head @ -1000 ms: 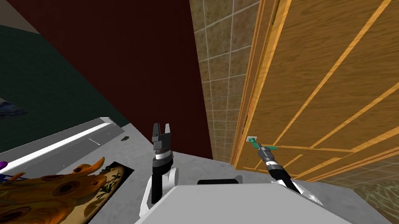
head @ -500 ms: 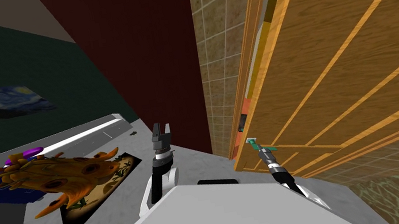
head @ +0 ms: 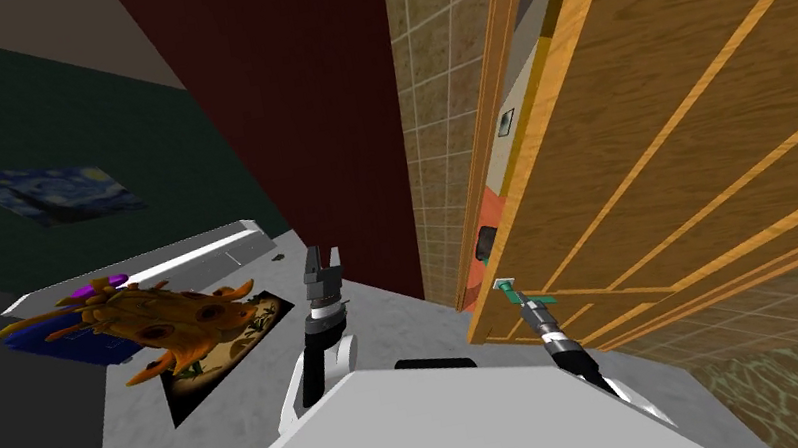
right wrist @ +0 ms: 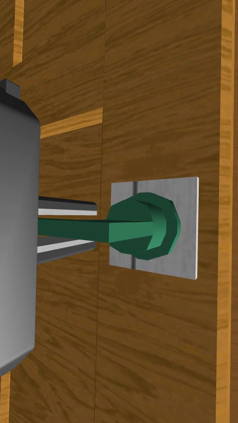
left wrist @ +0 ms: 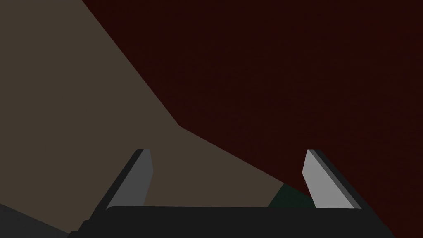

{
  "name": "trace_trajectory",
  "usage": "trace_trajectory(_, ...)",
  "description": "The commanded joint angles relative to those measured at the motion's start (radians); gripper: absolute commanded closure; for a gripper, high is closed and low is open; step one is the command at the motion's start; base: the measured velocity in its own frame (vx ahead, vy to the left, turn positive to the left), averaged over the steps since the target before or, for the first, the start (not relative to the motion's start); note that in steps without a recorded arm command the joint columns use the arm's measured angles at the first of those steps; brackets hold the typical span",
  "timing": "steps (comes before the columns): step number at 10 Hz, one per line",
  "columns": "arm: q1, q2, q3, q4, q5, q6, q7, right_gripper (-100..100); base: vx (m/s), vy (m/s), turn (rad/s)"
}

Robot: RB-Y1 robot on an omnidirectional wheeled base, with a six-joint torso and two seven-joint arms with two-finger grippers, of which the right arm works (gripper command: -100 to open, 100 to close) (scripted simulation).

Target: Pull the door open

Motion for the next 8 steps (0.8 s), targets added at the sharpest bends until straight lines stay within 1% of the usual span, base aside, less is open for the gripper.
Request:
trace_trajectory(1,0.005,-0.009,0.007,0.019,0.005,-0.028,-0.011,100,-0.145,-0.043,0.088)
trace_trajectory(2,0.017,-0.019,0.013,0.021,0.011,-0.048,-0.023,100,-0.165,-0.009,0.104)
trace_trajectory(4,0.039,-0.037,0.026,0.025,0.021,-0.085,-0.045,100,-0.172,-0.064,0.140)
trace_trajectory(5,0.044,-0.041,0.029,0.026,0.023,-0.093,-0.050,100,-0.169,-0.055,0.095)
trace_trajectory(6,0.055,-0.050,0.036,0.028,0.028,-0.113,-0.062,100,-0.166,-0.072,0.123)
trace_trajectory(7,0.050,-0.045,0.032,0.025,0.025,-0.098,-0.055,100,-0.076,-0.037,0.034)
trace_trajectory(8,0.064,-0.051,0.037,0.034,0.029,-0.124,-0.064,100,-0.145,-0.039,0.168)
